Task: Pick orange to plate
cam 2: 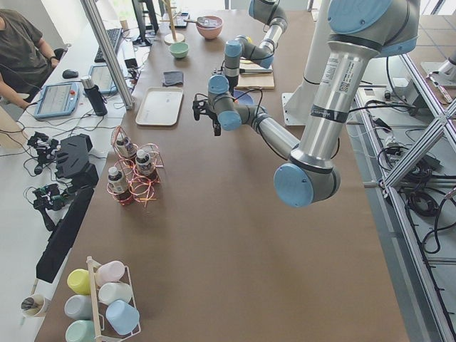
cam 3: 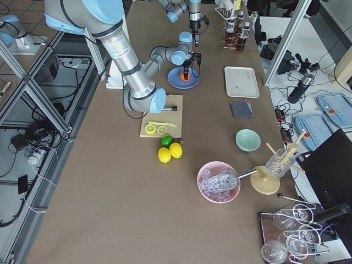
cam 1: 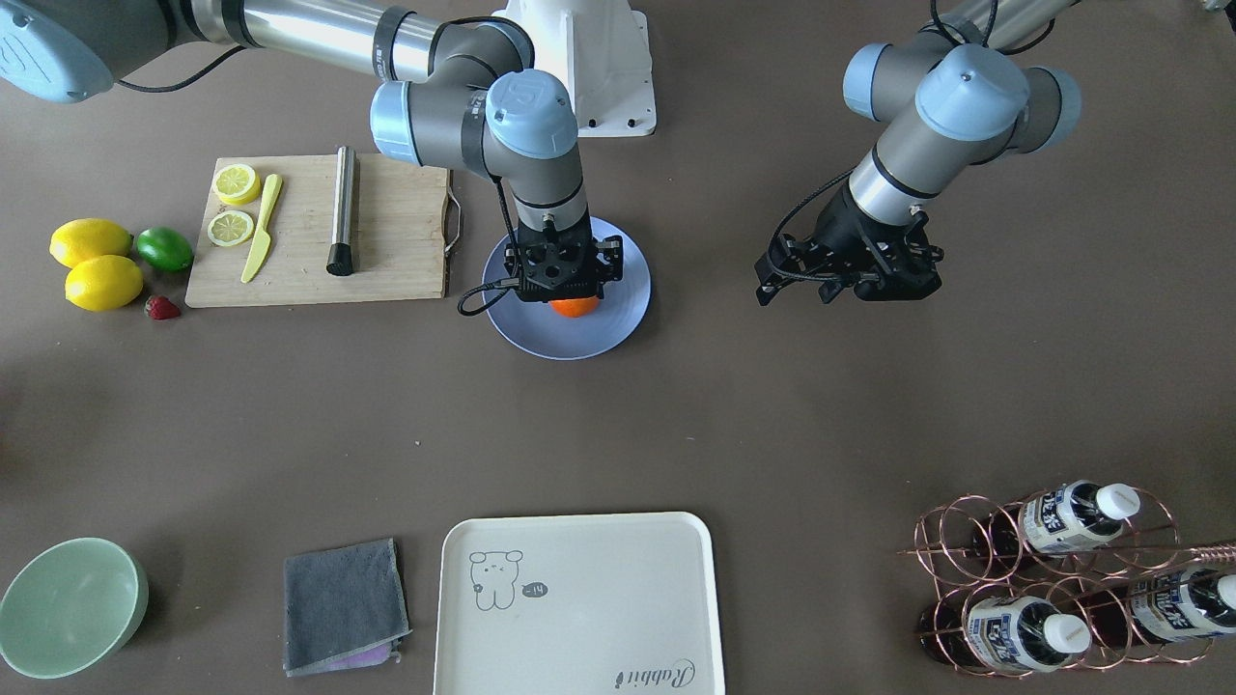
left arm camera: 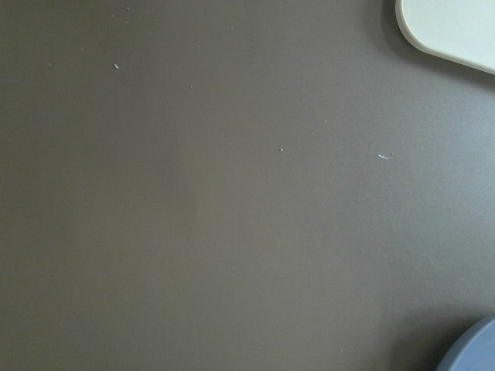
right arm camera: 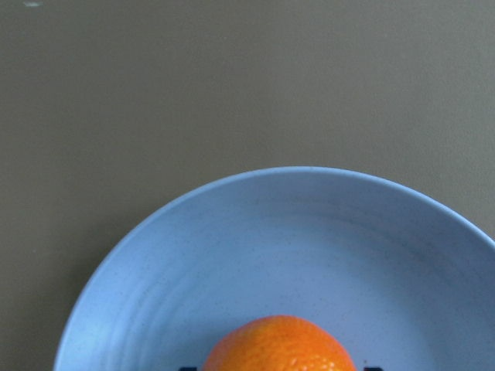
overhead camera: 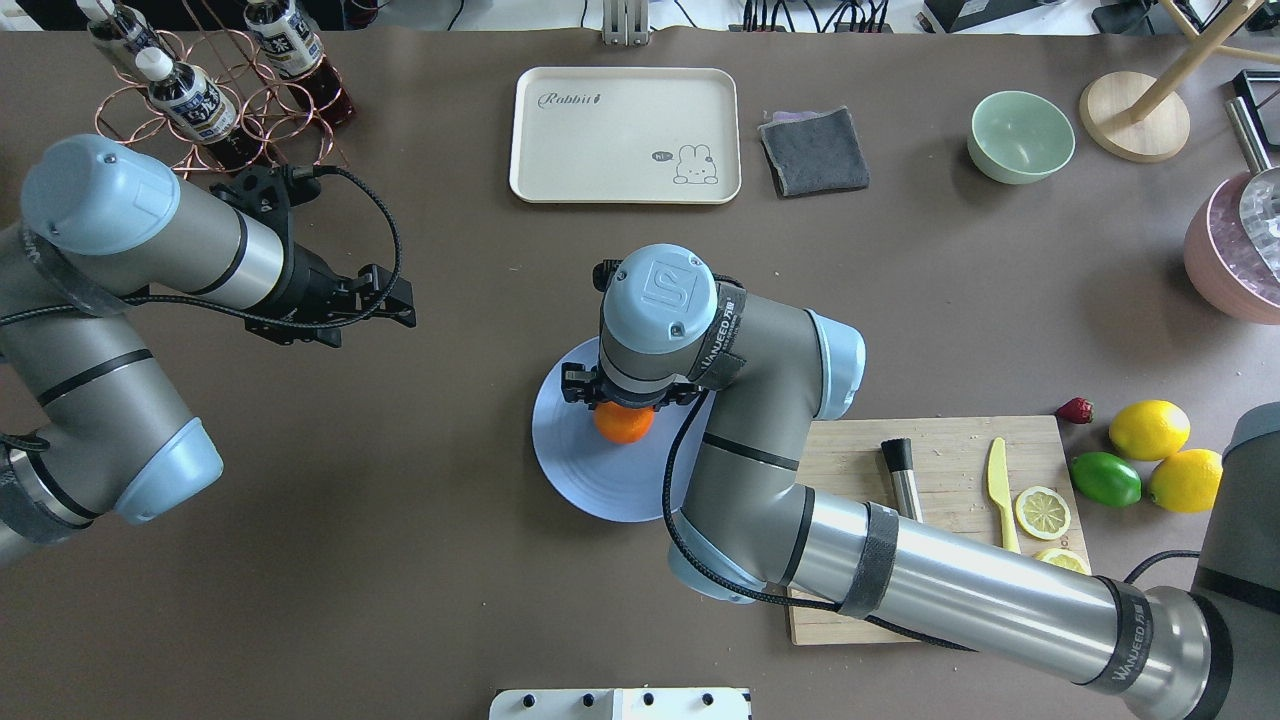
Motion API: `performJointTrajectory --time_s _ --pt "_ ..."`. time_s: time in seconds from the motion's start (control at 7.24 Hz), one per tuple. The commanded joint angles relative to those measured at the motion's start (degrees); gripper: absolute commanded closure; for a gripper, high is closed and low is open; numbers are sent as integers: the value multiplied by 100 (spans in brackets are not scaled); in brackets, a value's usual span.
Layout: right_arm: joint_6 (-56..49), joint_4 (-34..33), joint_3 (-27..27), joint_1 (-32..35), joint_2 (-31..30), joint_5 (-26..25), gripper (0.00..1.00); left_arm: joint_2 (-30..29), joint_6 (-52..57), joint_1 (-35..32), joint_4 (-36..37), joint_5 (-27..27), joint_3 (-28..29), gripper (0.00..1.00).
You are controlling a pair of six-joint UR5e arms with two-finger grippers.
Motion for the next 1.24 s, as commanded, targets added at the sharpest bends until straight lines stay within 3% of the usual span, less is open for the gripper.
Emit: performJointTrajectory --time_s 0.0,0.28,0.41,0.83,1.11 --pt "-7 3 106 -12 -59 6 0 9 -6 -18 0 0 -9 5" --pt "-103 -67 1269 179 -950 145 0 105 125 -446 70 -296 -44 4" --pt "-260 -67 1667 633 -1486 529 0 306 674 -727 79 -455 -9 4" --pt "-2818 -23 1671 2293 -2797 1209 0 1604 2919 -1465 79 -544 9 4" --pt "-4681 -6 1636 3515 -3860 2006 0 2554 4697 -2710 79 -1384 122 4"
